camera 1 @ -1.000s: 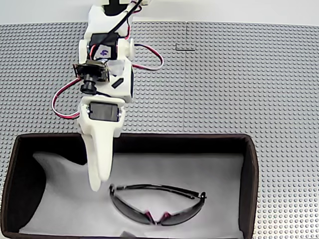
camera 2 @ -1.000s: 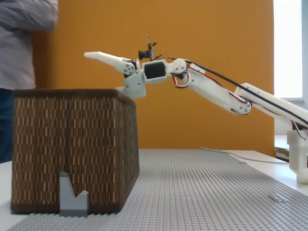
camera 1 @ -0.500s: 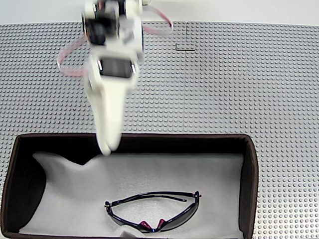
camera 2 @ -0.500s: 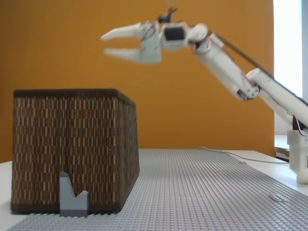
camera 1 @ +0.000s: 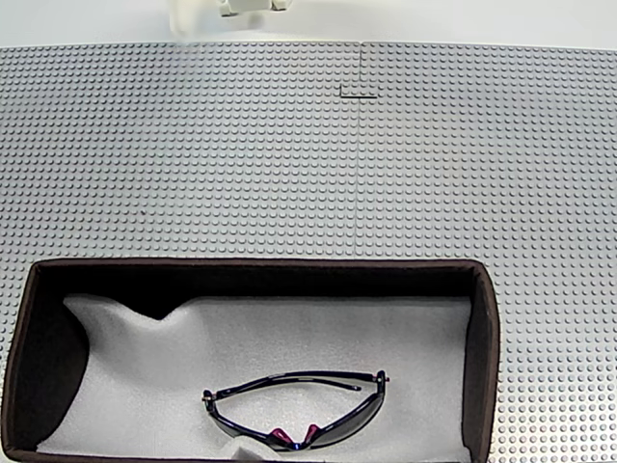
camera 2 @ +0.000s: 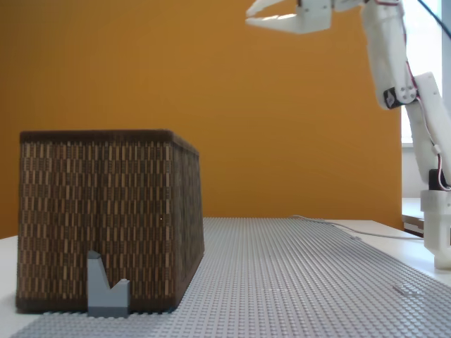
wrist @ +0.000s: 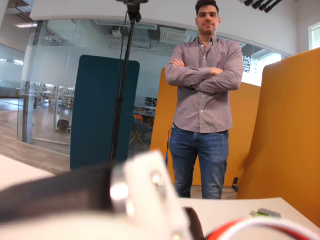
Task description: Grasp a glasses and put it in the bin.
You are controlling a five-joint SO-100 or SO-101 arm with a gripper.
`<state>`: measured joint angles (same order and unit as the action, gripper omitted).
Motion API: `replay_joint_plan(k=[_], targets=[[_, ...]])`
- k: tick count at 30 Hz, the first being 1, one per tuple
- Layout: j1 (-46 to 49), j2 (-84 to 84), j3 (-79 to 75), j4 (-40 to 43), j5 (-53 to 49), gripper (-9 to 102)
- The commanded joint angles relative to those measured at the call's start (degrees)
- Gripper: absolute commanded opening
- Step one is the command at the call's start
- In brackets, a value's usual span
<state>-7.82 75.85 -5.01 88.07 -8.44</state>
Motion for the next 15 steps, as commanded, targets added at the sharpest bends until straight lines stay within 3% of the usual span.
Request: replay_joint_plan(k=[1, 15], targets=[[-0.53, 6.42, -1.85, 0.88, -0.09, 0], [2.99, 19.78, -1.85, 9.84, -0.88, 0]])
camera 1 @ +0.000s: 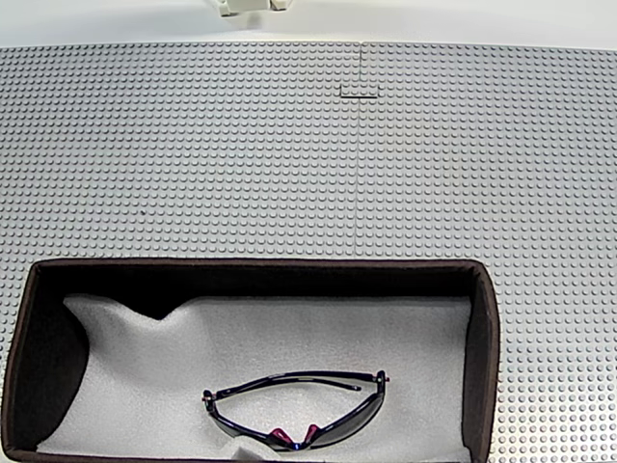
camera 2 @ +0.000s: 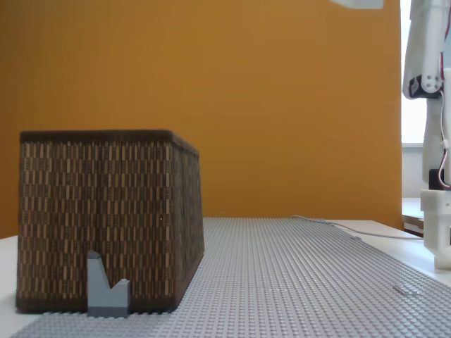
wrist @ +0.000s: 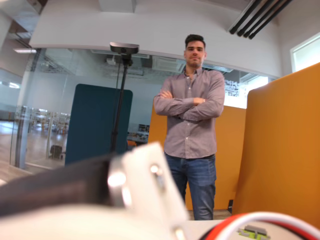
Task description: Grasp a glasses and put it in the bin.
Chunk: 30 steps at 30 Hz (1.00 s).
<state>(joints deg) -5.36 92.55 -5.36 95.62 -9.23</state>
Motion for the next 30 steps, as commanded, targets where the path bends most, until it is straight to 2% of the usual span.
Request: replay_joint_plan(k=[1, 7, 10, 18, 30], targets=[[0.53, 4.39, -1.41, 2.64, -0.09, 0], [0.53, 15.47, -0.09, 3.08, -2.29, 0], [0.26, 20.39, 5.89, 1.85, -2.90, 0], [1.58, 44.03, 54.76, -23.55, -0.62, 0], [5.71, 58.80, 100.11, -48.43, 0.88, 0]])
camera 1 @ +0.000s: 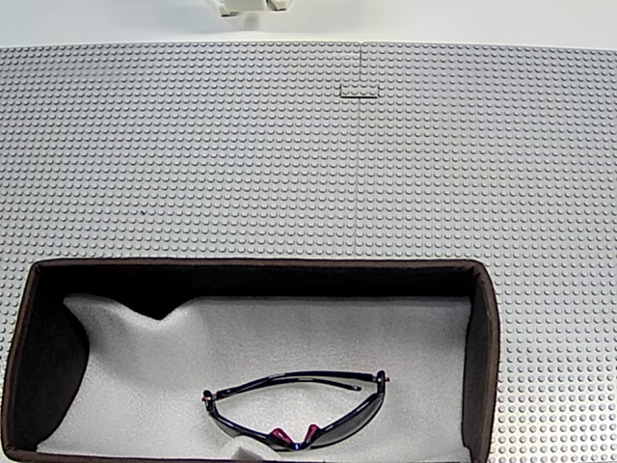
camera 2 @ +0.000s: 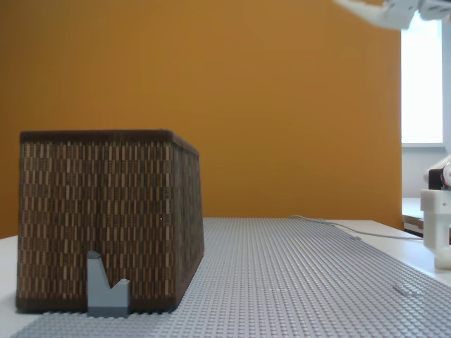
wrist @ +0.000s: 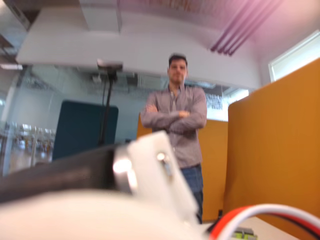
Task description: Grasp a glasses and put it in the bin.
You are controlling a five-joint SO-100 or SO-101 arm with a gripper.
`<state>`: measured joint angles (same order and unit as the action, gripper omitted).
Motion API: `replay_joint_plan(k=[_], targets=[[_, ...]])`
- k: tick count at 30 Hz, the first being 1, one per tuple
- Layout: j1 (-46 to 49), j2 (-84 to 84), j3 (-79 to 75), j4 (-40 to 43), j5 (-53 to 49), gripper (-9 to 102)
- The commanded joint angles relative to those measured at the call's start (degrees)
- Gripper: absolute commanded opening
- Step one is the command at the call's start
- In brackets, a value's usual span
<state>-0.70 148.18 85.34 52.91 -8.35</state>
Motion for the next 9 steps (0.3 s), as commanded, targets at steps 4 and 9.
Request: replay_joint_plan(k=[4, 9], targets=[[2.20, 4.13, 19.78, -13.10, 0.70, 0], [2.72, 4.83, 30.94, -18.37, 1.14, 0]])
